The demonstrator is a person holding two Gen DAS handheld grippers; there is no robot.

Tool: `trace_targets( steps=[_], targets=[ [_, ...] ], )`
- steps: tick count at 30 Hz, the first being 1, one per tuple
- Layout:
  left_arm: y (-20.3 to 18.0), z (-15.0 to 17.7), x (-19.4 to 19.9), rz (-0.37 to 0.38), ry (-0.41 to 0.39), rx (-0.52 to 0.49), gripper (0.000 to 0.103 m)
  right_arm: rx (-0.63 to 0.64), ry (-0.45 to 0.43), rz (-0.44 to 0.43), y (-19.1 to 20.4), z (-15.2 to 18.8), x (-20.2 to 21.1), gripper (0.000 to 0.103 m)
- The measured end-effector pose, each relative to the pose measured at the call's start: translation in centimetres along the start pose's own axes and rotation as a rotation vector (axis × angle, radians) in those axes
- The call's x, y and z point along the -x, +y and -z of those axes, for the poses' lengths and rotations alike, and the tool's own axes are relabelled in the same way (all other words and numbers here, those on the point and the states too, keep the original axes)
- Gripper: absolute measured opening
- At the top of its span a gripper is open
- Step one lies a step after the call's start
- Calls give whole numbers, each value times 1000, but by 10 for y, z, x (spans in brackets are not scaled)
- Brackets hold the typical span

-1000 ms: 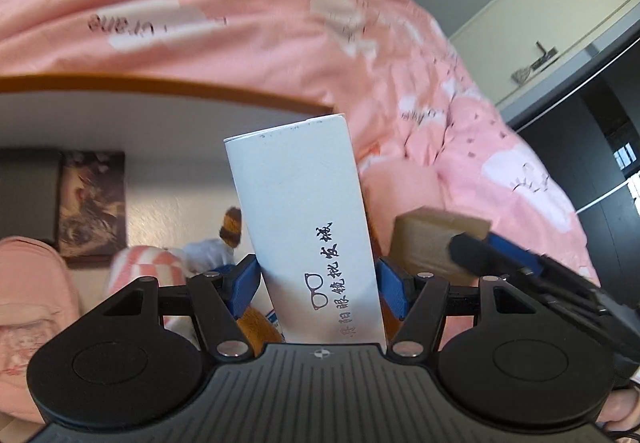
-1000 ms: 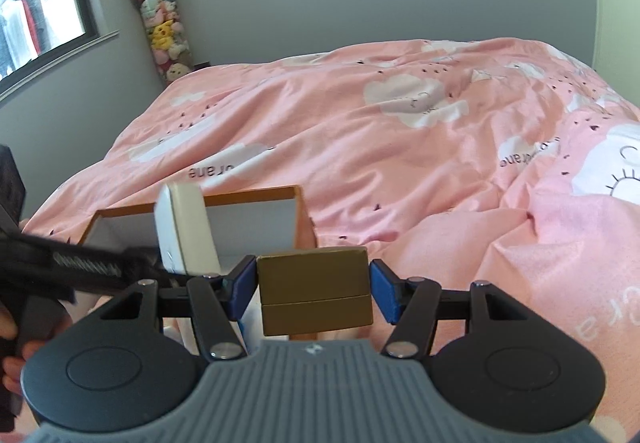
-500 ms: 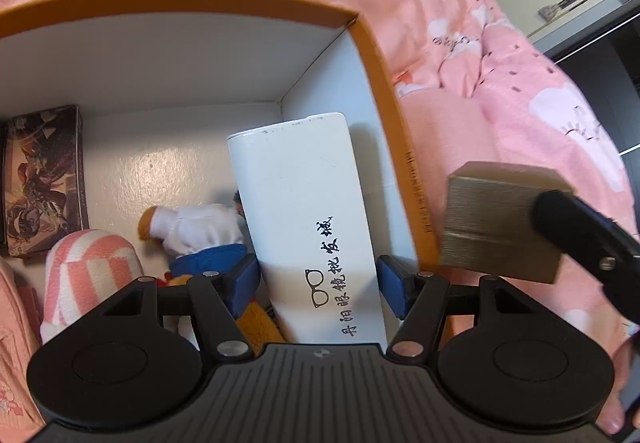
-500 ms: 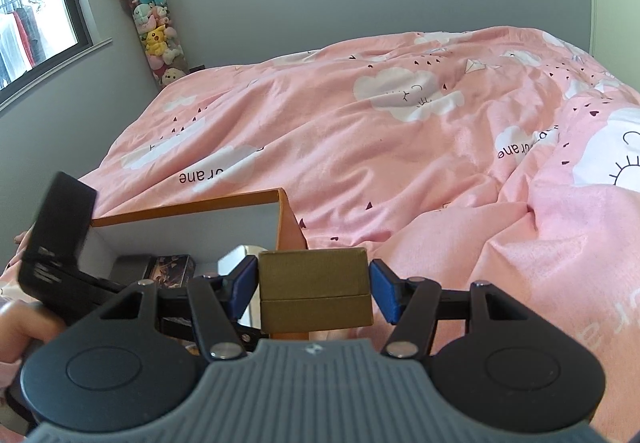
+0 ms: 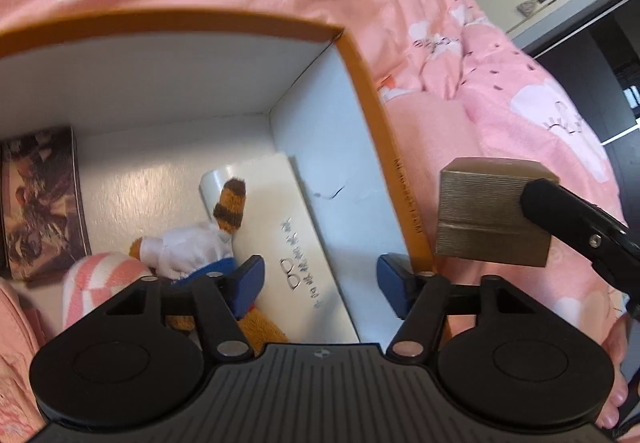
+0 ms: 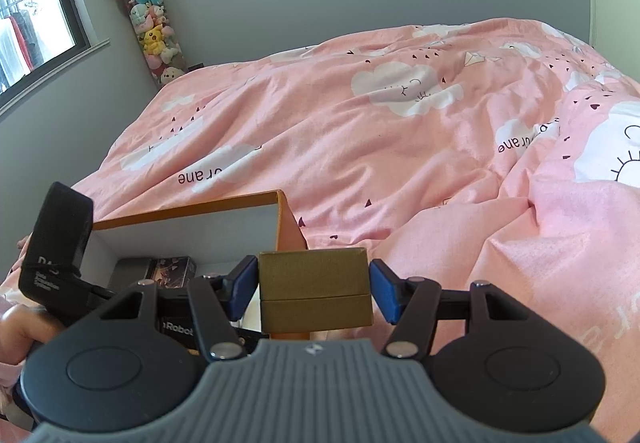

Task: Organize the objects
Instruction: 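Open the left gripper to drop the white box into the orange box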

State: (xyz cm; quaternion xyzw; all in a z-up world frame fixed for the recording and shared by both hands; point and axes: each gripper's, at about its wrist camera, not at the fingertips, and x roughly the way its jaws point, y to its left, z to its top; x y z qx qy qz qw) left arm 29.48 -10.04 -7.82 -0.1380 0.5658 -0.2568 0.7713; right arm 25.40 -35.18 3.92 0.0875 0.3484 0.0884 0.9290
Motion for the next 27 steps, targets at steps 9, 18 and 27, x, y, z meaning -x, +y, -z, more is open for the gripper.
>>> trace_targets(
  steps=[9,18,27],
  targets=[
    [18,-13,51,-120,-178,21,70,1,-20,-92,17,-18,1,62],
    [39,-9,75,-228,-284,56,70,83,16,-138,66,-32,-42,62],
    [48,5,83,-318,-352,33,70,185,71,-3,99,-26,-99,62]
  ],
)
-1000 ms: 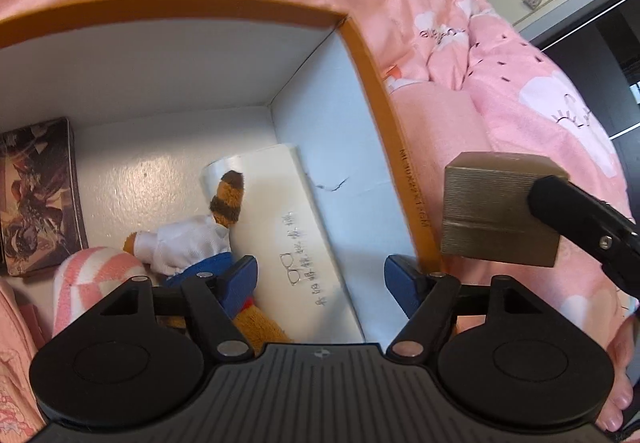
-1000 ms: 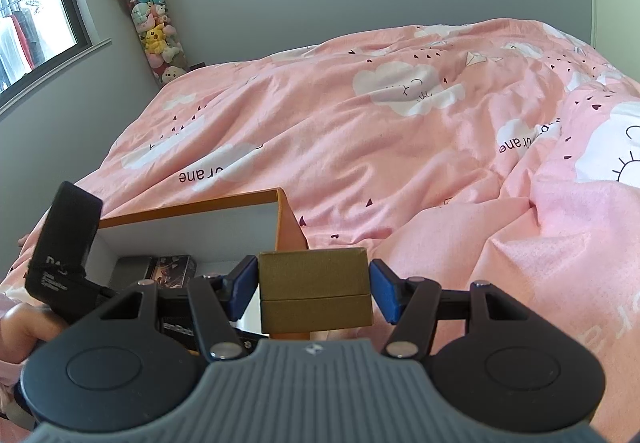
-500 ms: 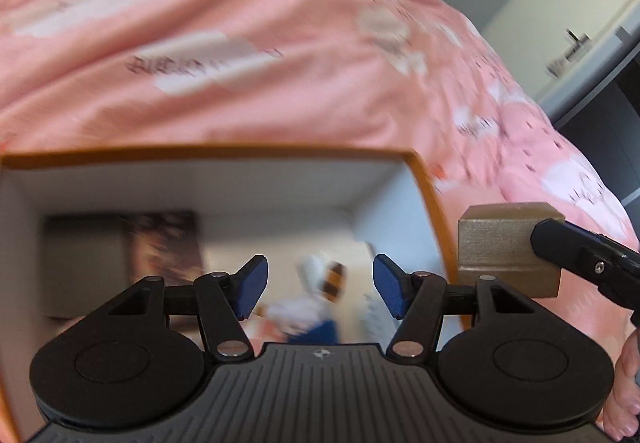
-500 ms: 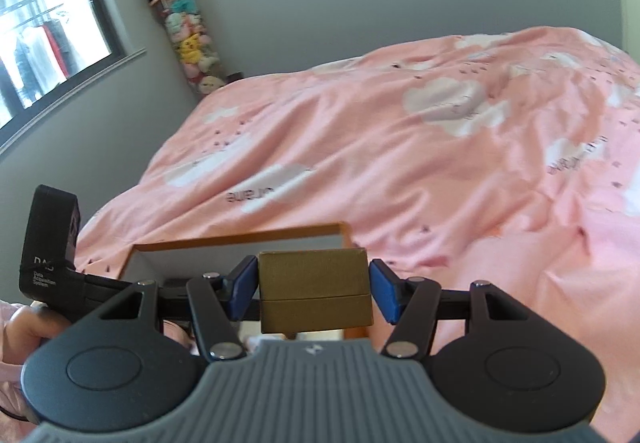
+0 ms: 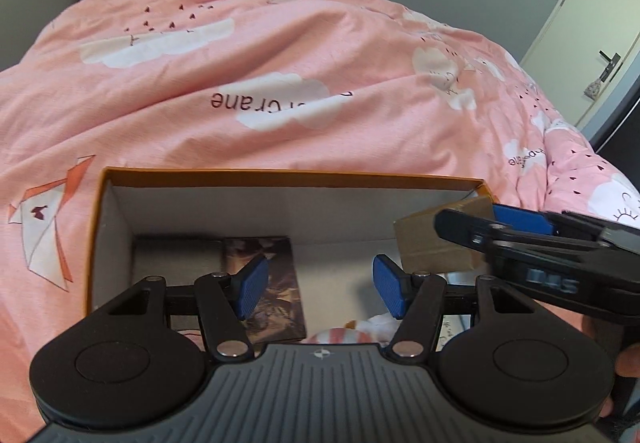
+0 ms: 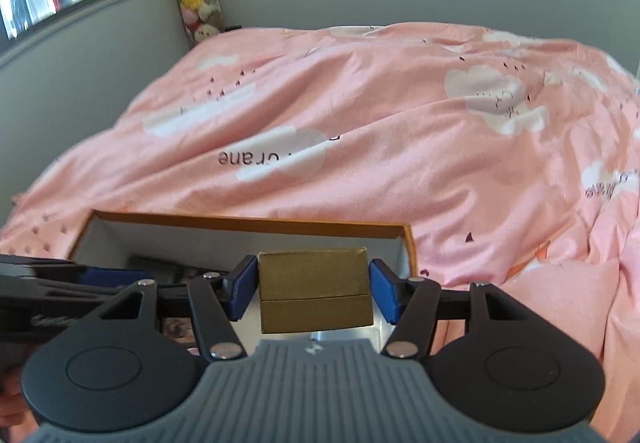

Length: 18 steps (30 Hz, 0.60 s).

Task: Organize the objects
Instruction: 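Open the left gripper to drop the white box into the orange box, then lower the gold box into the orange box and open the right gripper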

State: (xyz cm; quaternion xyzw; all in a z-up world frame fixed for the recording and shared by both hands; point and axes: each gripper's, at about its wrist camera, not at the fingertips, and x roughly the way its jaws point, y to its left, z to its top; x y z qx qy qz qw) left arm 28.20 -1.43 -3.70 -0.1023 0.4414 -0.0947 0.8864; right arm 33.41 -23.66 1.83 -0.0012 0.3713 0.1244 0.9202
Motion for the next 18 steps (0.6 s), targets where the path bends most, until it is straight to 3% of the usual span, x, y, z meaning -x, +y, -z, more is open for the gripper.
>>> trace_targets(
  steps=[4,8,18],
  targets=[
    [3,6,-1,-34,-13,10,70,89,3,97,17,3,-19,62],
    [4,10,2,-13,-23,31,70,173,-1,187,26,8,-33,62],
    [5,15,6,5,-27,54,70,208,39,248,22,9,-56,62]
  ],
)
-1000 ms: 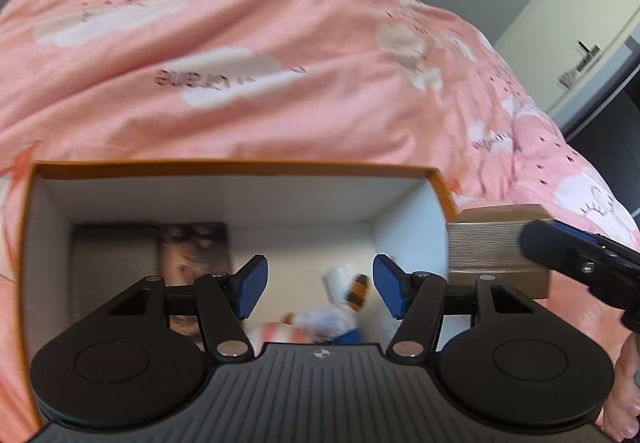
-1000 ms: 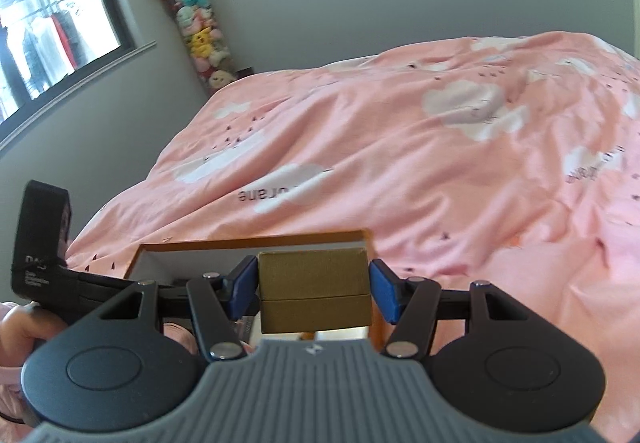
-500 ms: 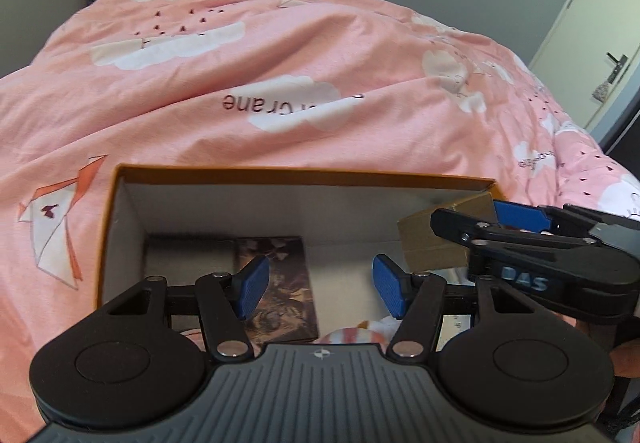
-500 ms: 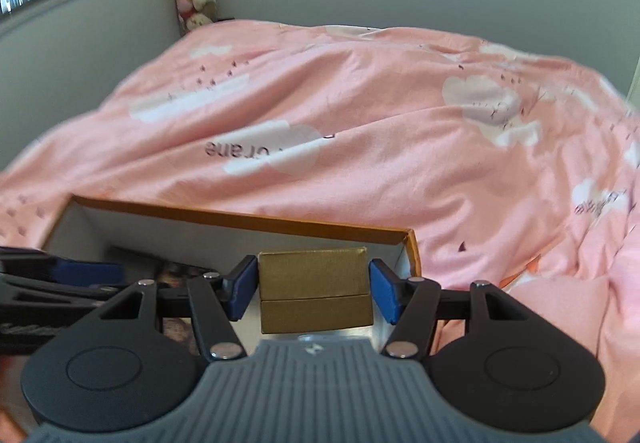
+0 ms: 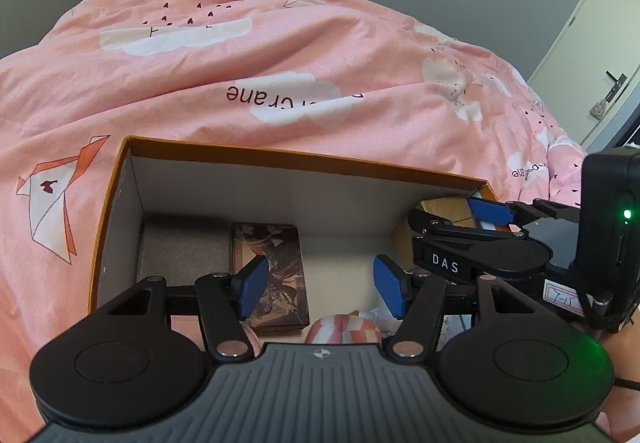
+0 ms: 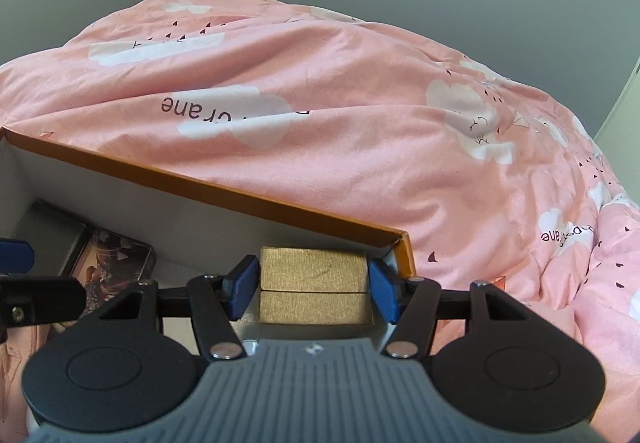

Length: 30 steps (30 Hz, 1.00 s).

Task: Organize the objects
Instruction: 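Lower the gold box into the orange box and open the right gripper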

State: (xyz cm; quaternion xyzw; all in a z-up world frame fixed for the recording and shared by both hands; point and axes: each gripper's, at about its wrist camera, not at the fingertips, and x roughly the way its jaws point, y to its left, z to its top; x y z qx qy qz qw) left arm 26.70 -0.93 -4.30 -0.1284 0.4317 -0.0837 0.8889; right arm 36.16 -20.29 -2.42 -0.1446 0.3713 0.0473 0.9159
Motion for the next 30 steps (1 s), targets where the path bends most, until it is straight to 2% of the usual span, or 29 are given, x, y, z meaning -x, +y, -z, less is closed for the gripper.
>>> trace_targets(
  steps=[8,13,18,21,30],
  targets=[
    [3,0,3,-2,-8,18,70,59,16,16,5,-1,-9,62],
    [4,1,3,3,-3,21,70,28,53,-24,-2,-6,-8,62],
    [7,2,3,10,-1,32,70,-48,6,-83,-11,-8,1,61],
    [7,1,4,11,-5,29,70,-85,18,-106,-17,-7,-3,61],
    [10,2,3,21,5,38,70,-70,23,-83,-15,-5,-11,61]
  ],
)
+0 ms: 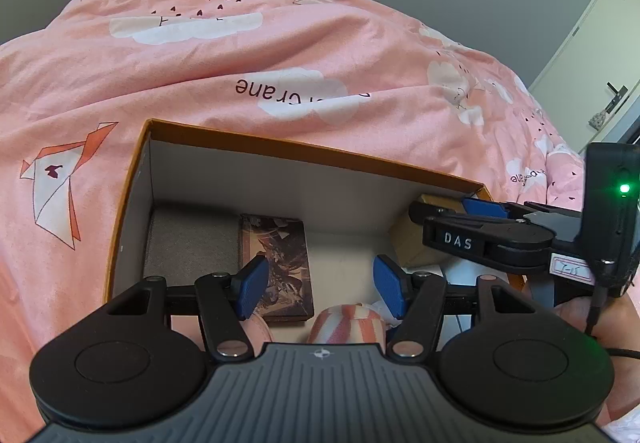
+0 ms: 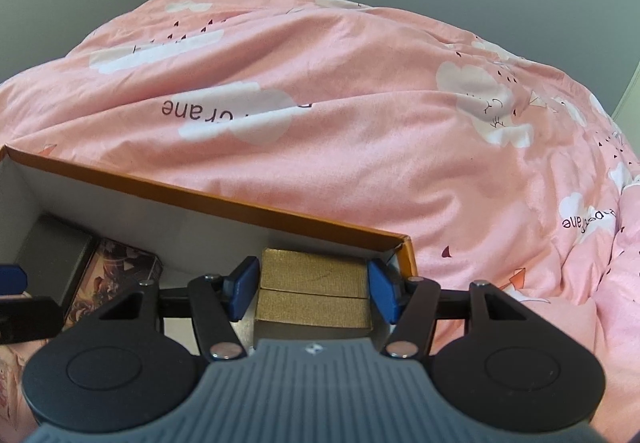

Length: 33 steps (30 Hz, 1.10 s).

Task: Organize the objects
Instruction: 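Lower the gold box into the orange box and open the right gripper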

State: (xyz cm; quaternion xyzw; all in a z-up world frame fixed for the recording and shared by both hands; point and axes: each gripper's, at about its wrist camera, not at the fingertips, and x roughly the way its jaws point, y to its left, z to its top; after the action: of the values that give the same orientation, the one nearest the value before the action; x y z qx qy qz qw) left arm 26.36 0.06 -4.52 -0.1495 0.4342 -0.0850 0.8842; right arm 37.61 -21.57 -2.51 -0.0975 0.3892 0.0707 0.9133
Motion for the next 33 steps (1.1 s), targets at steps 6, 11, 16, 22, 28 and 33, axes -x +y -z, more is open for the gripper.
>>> trace_targets(
  steps=[6,11,16,22,28,33],
  targets=[
    [-5,0,-6,65,30,-13,70,27,-1,-8,5,6,3,61],
    [-4,0,-6,55,37,-12,70,60,120,-17,6,6,7,61],
    [-3,1,-5,56,40,6,70,35,161,-30,2,6,6,61],
    [-2,5,0,51,41,10,70,70,53,93,19,8,-5,61],
    [0,7,-1,42,39,15,70,150,28,140,25,10,-4,61],
    [-6,10,4,40,26,-3,70,201,11,152,28,15,4,61]
  ],
)
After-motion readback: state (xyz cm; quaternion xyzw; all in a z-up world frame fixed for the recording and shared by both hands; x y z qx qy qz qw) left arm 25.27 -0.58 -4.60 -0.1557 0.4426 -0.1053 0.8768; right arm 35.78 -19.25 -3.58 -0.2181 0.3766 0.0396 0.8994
